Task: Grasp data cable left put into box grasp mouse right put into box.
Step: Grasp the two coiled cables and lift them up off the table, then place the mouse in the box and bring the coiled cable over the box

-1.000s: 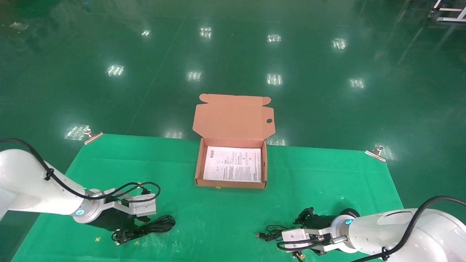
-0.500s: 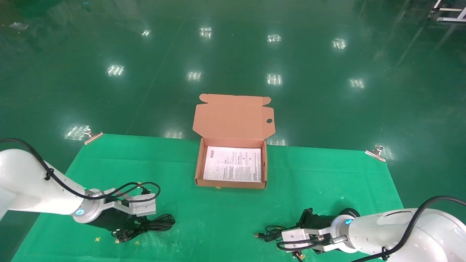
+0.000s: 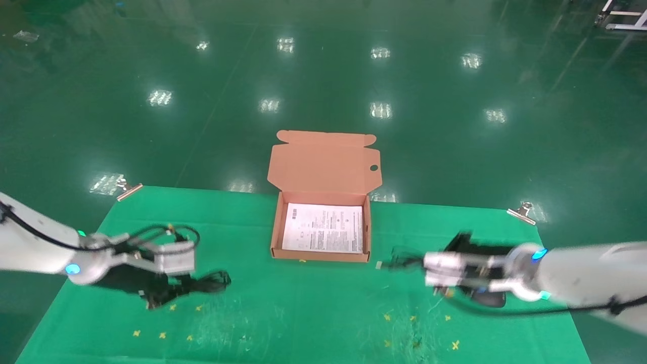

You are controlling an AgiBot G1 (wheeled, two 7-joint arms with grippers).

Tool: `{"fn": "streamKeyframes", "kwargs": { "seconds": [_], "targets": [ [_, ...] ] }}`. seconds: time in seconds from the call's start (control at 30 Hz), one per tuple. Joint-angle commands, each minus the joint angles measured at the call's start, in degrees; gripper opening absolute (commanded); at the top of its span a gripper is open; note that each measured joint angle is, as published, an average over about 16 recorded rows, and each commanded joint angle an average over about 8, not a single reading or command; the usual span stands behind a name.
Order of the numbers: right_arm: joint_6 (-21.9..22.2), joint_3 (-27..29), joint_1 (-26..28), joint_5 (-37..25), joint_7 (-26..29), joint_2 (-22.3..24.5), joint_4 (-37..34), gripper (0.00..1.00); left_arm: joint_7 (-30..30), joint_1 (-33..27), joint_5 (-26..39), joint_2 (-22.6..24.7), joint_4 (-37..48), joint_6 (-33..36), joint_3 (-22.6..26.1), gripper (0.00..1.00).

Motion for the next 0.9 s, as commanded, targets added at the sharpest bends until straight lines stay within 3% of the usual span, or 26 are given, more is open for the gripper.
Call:
{"fn": "streamKeyframes", "kwargs": {
  "seconds": [0.03,0.27,0.5,0.9],
  "targets": [
    [0.23,0.97,1.05,0.27,0.59,1.00,0.54,0.00,-0.63,-0.40,0.06,-1.29,-2.56,0.39,-0.15,0.00],
    [1.48,3.78,6.01,0.67,2.22,0.87,1.80,0.00,-5.20,-2.09,1.61,-4.62,-13.46,-0.42,-0.93,0.00],
    [3.26,5.57,11.31,2.35,2.58,-3.28,1.89,0.00,-9.87,-4.12,4.59,-5.14,-22.82,-3.48,-1.69,0.00],
    [9.69,6.43,17.99,3.45,0.84,-14.52,-6.48,0.00,-8.30,-10.05,9.95,1.15,-20.62,-11.38,-1.79,0.00]
  ]
}}
